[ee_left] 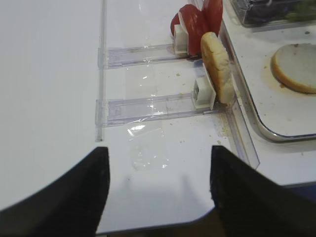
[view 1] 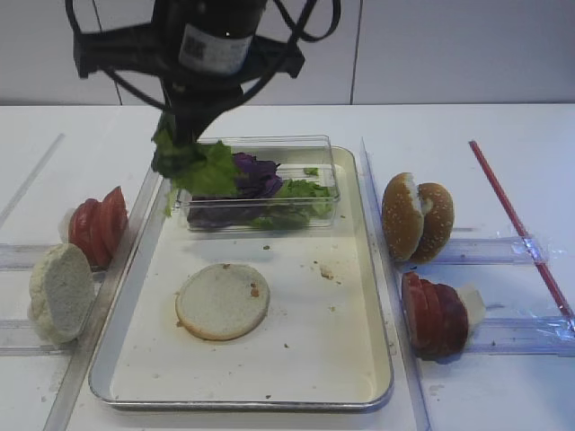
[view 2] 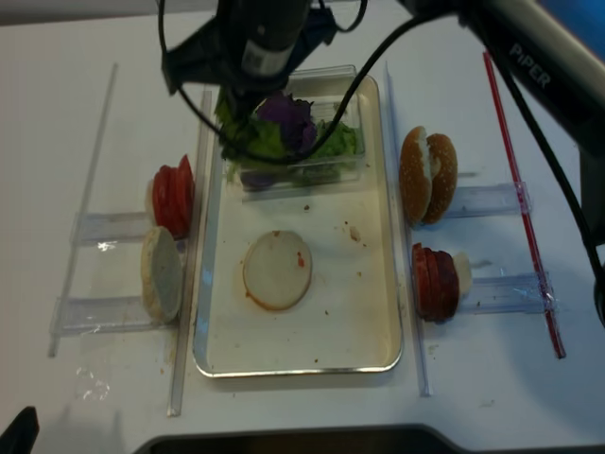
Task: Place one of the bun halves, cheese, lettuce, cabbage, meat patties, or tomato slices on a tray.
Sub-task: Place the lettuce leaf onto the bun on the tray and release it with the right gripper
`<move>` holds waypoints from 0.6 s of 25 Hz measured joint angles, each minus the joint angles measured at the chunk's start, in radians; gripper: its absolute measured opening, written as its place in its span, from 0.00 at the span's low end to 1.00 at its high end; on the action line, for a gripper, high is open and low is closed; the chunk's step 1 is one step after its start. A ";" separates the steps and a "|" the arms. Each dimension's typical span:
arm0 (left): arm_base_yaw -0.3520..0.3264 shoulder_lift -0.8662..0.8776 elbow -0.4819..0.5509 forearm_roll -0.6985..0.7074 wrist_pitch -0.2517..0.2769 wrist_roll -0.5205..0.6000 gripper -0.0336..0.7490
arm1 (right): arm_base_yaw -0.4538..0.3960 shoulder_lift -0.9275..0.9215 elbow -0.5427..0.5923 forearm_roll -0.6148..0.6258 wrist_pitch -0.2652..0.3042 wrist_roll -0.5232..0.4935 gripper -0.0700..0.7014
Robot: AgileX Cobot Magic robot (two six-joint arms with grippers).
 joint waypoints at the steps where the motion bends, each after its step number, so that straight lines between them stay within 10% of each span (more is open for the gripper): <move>1: 0.000 0.000 0.000 0.000 0.000 0.000 0.57 | 0.002 -0.005 0.033 0.006 0.000 0.000 0.18; 15: 0.000 0.000 0.000 0.000 -0.001 0.000 0.57 | 0.006 0.017 0.219 0.056 -0.012 0.002 0.18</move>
